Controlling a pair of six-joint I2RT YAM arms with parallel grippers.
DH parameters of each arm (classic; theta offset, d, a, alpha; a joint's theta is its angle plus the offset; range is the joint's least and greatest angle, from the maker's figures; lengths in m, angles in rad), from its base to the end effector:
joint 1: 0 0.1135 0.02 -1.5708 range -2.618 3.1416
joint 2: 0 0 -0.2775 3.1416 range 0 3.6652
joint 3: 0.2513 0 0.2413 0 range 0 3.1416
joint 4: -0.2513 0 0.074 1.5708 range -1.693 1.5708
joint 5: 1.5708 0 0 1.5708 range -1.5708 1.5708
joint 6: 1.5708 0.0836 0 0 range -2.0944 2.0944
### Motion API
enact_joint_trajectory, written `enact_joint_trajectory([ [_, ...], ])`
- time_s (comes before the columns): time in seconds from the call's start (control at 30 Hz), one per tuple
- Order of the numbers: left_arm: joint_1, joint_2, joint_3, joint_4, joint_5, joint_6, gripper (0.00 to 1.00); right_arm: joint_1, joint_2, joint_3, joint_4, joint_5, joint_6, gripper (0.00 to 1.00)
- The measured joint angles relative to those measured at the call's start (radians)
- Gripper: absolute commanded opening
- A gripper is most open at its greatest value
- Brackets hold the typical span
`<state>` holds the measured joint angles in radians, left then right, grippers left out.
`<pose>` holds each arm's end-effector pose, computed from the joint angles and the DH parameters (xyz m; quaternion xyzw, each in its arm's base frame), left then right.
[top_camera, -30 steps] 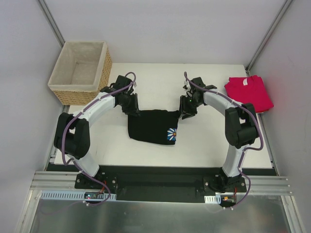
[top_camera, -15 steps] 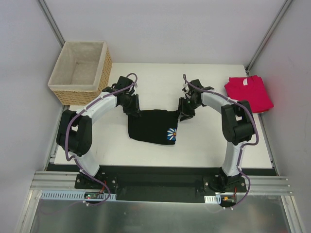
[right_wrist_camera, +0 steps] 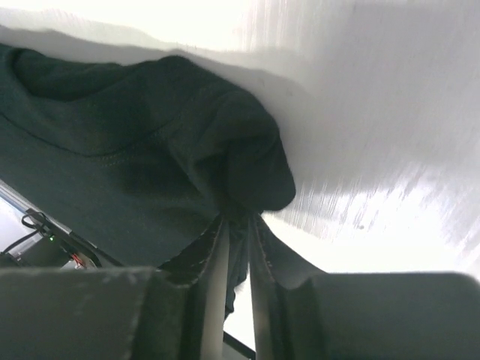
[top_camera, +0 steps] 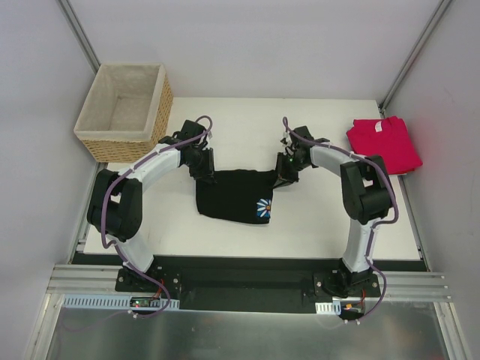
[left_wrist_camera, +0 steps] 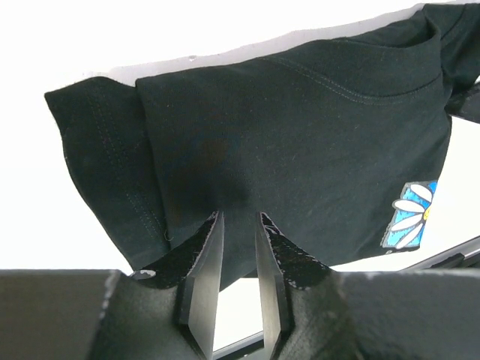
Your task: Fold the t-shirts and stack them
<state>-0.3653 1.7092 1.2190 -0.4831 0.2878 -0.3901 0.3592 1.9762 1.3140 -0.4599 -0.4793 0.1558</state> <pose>0.3459 -0.1577 0.2038 0.0305 0.9463 -0.2348 0.2202 0.3749 0.1820 0.1386 -0.1487 0.9368 0.2788 0.1501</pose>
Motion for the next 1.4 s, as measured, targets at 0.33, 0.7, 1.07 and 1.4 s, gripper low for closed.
enact_joint_trajectory([
  [0.33, 0.0, 0.0, 0.0, 0.0, 0.001, 0.004, 0.2, 0.006, -0.167, -0.022, -0.035, 0.012, -0.01, 0.08],
  [0.7, 0.0, 0.0, -0.022, 0.001, 0.001, 0.009, 0.2, 0.011, -0.225, 0.03, -0.079, 0.034, -0.028, 0.07],
  [1.07, 0.0, 0.0, -0.054, 0.006, 0.002, 0.011, 0.26, 0.013, -0.211, 0.03, -0.077, 0.031, -0.03, 0.36],
  [1.4, 0.001, -0.017, -0.054, 0.007, 0.003, 0.013, 0.36, 0.018, -0.179, -0.037, -0.058, 0.027, -0.013, 0.36],
])
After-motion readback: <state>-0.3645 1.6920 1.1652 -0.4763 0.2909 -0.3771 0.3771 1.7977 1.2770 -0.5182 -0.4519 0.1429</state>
